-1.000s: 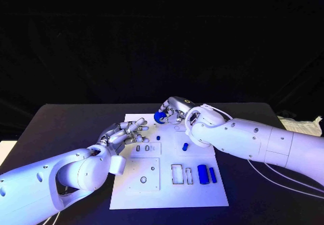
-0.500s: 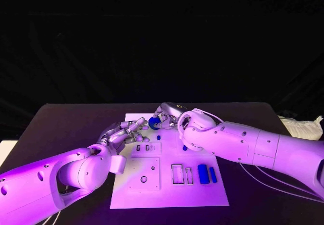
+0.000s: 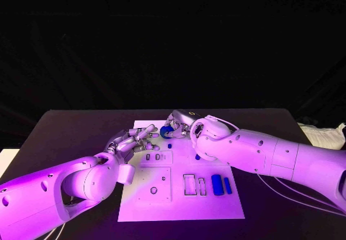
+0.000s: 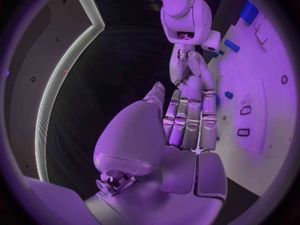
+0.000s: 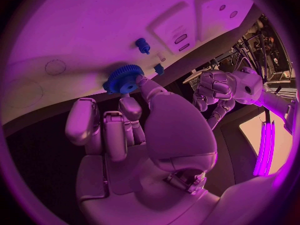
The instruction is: Assemble the parts on the task board
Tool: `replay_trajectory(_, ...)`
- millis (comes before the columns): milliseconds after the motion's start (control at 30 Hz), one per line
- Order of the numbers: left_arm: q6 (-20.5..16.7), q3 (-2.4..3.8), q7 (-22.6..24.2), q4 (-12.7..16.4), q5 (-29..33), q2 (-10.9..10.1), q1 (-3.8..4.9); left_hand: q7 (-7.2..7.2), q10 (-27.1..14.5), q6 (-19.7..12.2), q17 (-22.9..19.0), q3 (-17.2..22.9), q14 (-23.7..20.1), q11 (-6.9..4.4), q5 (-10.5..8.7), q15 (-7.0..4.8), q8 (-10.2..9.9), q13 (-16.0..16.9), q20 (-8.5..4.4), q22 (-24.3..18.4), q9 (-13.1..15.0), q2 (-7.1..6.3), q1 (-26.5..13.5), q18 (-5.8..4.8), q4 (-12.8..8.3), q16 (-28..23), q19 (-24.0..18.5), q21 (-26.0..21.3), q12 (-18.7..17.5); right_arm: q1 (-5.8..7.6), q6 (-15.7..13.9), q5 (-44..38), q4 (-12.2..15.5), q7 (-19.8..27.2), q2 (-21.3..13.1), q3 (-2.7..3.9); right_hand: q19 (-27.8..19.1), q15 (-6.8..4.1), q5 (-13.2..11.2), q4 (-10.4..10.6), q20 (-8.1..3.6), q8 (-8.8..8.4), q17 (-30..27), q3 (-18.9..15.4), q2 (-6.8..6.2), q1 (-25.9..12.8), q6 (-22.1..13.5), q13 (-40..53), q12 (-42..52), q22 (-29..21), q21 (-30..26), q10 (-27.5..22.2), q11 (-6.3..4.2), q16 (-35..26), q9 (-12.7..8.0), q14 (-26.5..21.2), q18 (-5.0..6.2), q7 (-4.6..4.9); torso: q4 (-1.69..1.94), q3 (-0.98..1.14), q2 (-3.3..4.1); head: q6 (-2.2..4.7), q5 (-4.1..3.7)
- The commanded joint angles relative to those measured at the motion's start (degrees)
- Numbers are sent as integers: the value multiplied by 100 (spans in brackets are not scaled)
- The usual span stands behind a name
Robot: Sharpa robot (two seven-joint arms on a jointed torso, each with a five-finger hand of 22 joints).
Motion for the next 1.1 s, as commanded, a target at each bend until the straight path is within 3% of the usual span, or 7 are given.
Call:
replay_trajectory(33, 97, 4, 54, 9, -36, 5, 5, 8, -33, -47, -6, 0, -49, 12, 31, -9, 28, -2, -1, 8, -5, 5, 32, 3, -47, 10, -35, 26, 13, -31, 56, -46, -57, -76, 31, -29, -78, 94, -124, 9, 63, -295, 559, -103, -150, -41, -443, -191, -212, -89, -53, -174, 99, 15, -146, 406, -72, 111, 4, -4, -4, 9, -14)
replay_trajectory(133, 98, 5, 53, 9, -37, 3, 5, 8, -33, -47, -6, 0, -49, 12, 31, -9, 28, -2, -1, 8, -5, 5, 32, 3, -47, 10, -35, 26, 13, -31, 47, -13, -75, -32, 53, -36, -107, 139, -152, 57, 115, -347, 589, -216, -212, -96, -823, -304, -326, -129, -77, -277, 142, 29, -206, 409, -59, 150, 6, 0, -1, 6, -14)
replay_trajectory(233, 98, 5, 52, 9, -37, 4, 5, 8, -33, -47, -6, 0, -49, 12, 31, -9, 28, -2, -1, 8, -5, 5, 32, 3, -47, 10, -35, 26, 13, -30, 58, 11, -84, -1, 64, -42, -116, 156, -131, 98, 140, -345, 618, -297, -232, -122, -964, -348, -362, -139, -84, -320, 157, 42, -219, 414, -53, 164, 7, -1, 0, 3, -13)
replay_trajectory(667, 94, 5, 47, 13, -37, -6, 5, 8, -33, -47, -6, 0, -49, 12, 31, -9, 28, -2, -1, 8, -5, 5, 32, 3, -47, 10, -35, 26, 13, -30, 65, 72, -21, 54, 9, -50, -93, 138, -9, 246, 145, -166, 610, -489, -120, -115, -318, -234, -173, -92, -55, -225, 119, 39, -125, 410, -55, 110, 9, -2, 0, -7, -13)
replay_trajectory(800, 96, 5, 46, 13, -37, -7, 5, 8, -33, -47, -6, 0, -49, 12, 31, -9, 28, -2, -1, 8, -5, 5, 32, 3, -47, 10, -35, 26, 13, -32, -119, 105, 36, 124, -40, -50, -65, 117, 81, 310, 126, -138, 609, -532, -62, -126, -222, -153, -66, -45, -28, -155, 96, 37, -117, 409, -64, 85, 9, 3, 1, -10, -7)
replay_trajectory(933, 100, 4, 44, 11, -37, -8, 5, 8, -33, -47, -6, 0, -49, 12, 31, -9, 28, -2, -1, 8, -5, 5, 32, 3, -47, 10, -35, 26, 13, -35, -490, 182, 137, 291, -142, -49, -43, 107, 166, 319, 116, -140, 629, -545, -45, -97, -200, -73, 29, -8, -7, -91, 86, 46, -120, 414, -71, 77, 8, 2, -2, -4, -6)
replay_trajectory(1100, 101, 4, 43, 5, -37, -22, 5, 8, -33, -47, -6, 0, -49, 12, 31, -9, 28, -2, -1, 8, -5, 5, 32, 3, -47, 10, -35, 26, 13, -16, -850, 517, 492, 748, -534, -35, -41, 105, 246, 293, 109, -181, 615, -556, -56, -22, -241, -65, 47, -8, -4, -90, 88, 38, -140, 412, -72, 85, -16, 3, -10, 12, 3)
